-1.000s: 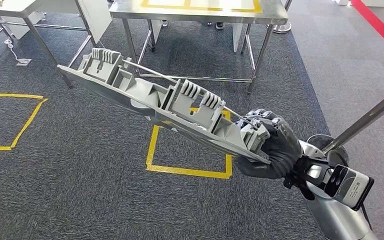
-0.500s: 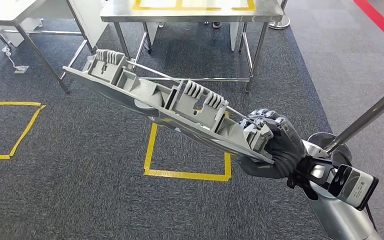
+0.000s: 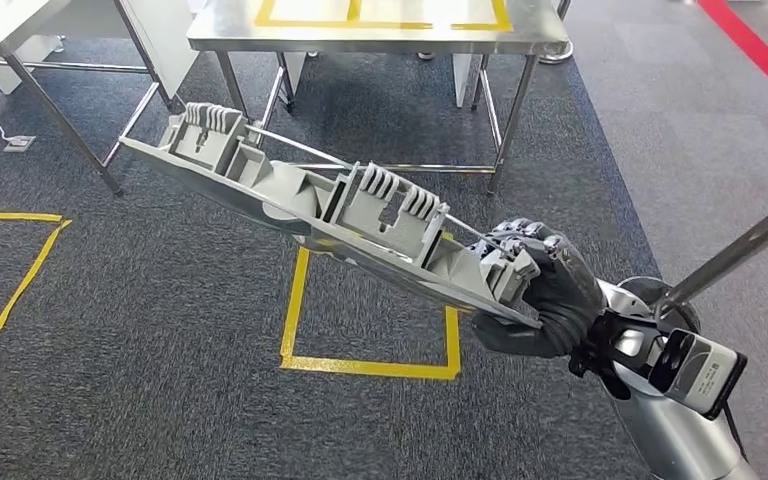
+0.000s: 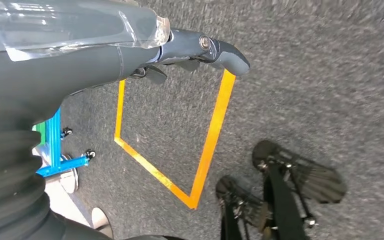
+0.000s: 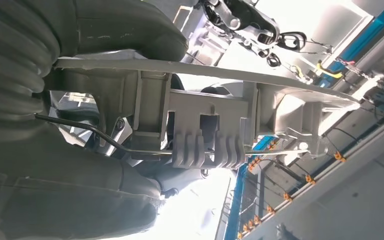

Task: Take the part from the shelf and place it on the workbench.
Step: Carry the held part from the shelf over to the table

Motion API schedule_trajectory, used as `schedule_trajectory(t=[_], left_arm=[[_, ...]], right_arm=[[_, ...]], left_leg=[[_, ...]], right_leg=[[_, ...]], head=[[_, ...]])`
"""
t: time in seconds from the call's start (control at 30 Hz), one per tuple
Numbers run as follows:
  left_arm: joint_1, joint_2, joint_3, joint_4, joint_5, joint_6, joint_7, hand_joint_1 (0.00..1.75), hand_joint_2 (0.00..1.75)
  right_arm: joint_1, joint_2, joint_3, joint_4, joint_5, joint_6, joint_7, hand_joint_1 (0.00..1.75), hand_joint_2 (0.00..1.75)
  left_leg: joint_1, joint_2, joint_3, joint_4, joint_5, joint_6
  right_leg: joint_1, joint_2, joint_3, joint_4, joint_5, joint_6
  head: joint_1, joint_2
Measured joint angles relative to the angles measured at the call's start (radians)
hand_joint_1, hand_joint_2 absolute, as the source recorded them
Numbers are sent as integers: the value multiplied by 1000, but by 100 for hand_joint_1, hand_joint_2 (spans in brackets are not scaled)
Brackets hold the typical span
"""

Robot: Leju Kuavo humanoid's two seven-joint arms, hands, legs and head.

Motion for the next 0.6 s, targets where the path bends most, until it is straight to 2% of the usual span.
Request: schedule_trajectory(t=[0.03, 0.1, 0.13, 0.17, 0.2, 0.23, 0.27, 0.3, 0.33, 0.37, 0.47, 0.5, 0.53, 0.6], left_arm=[[0, 0, 0, 0, -1, 0, 0, 0, 175], [1, -1, 0, 0, -1, 0, 0, 0, 175], [1, -1, 0, 0, -2, 0, 0, 0, 175], [2, -1, 0, 0, -2, 0, 0, 0, 175], [2, -2, 0, 0, -2, 0, 0, 0, 175], [3, -2, 0, 0, -2, 0, 0, 0, 175], [3, -2, 0, 0, -2, 0, 0, 0, 175], [3, -2, 0, 0, -2, 0, 0, 0, 175], [2, -2, 0, 0, -2, 0, 1, 0, 175], [2, -1, 0, 0, -2, 0, 1, 0, 175], [-1, -1, 0, 0, -3, -1, 1, 0, 175], [-3, -2, 0, 0, -3, -1, 1, 0, 175], [-4, -3, 0, 0, -3, -1, 1, 0, 175], [-3, -4, 0, 0, -4, -1, 1, 0, 175]], right_arm=[[0, 1, 0, -1, 2, 0, 0, 175, 175], [4, 3, 0, -2, 5, 0, 0, 175, 175], [8, 4, 0, -2, 6, 0, 0, 175, 175], [11, 4, 0, -2, 7, 0, 0, 175, 175], [13, 4, 0, -2, 7, 0, 0, 175, 175], [14, 4, 0, -2, 7, 0, 1, 175, 175], [14, 4, 0, -2, 7, 0, 1, 175, 175], [15, 5, 0, -2, 7, 1, 2, 175, 175], [16, 6, -1, -3, 7, 2, 3, 175, 175], [18, 7, -2, -4, 7, 2, 4, 175, 175], [17, 8, -8, -10, 7, 5, 6, 175, 175], [17, 8, -10, -12, 7, 5, 6, 175, 175], [17, 8, -13, -13, 7, 6, 5, 175, 175], [19, 9, -17, -13, 6, 6, 2, 175, 175]], left_leg=[[2, 0, 10, -3, -6, 4], [2, -1, 29, -4, -24, 8], [2, -1, 40, -4, -34, 8], [2, -3, 54, -4, -46, 7], [3, -4, 70, -4, -58, 5], [4, -5, 88, -4, -71, 2], [4, -5, 104, -4, -85, -2], [3, -6, 119, -3, -99, -7], [2, -5, 128, -3, -113, -14], [1, -4, 139, -2, -123, -21], [3, 1, 151, 21, -129, -37], [4, 1, 133, 54, -129, -41], [4, 2, 99, 108, -137, -45], [5, 1, 7, 232, -181, -51]], right_leg=[[-1, -2, -33, 54, -12, 4], [-1, -3, -123, 178, -55, 12], [-2, -3, -163, 217, -76, 15], [-2, -3, -189, 226, -83, 17], [-2, -4, -198, 202, -68, 17], [-3, -5, -194, 150, -30, 15], [-3, -9, -186, 83, 33, 12], [-2, -14, -177, 30, 83, 7], [0, -18, -169, -5, 120, 1], [2, -20, -164, -21, 138, -6], [3, -13, -134, -26, 122, -29], [1, -12, -121, -28, 115, -35], [0, -11, -109, -30, 107, -40], [1, -9, -91, -31, 88, -46]], head=[[0, 0], [1, 0], [0, 0], [1, 0], [1, 0], [1, 0], [1, 0], [1, 0], [2, 0], [2, 0], [0, 0], [-2, 0], [-4, 0], [-7, 0]])
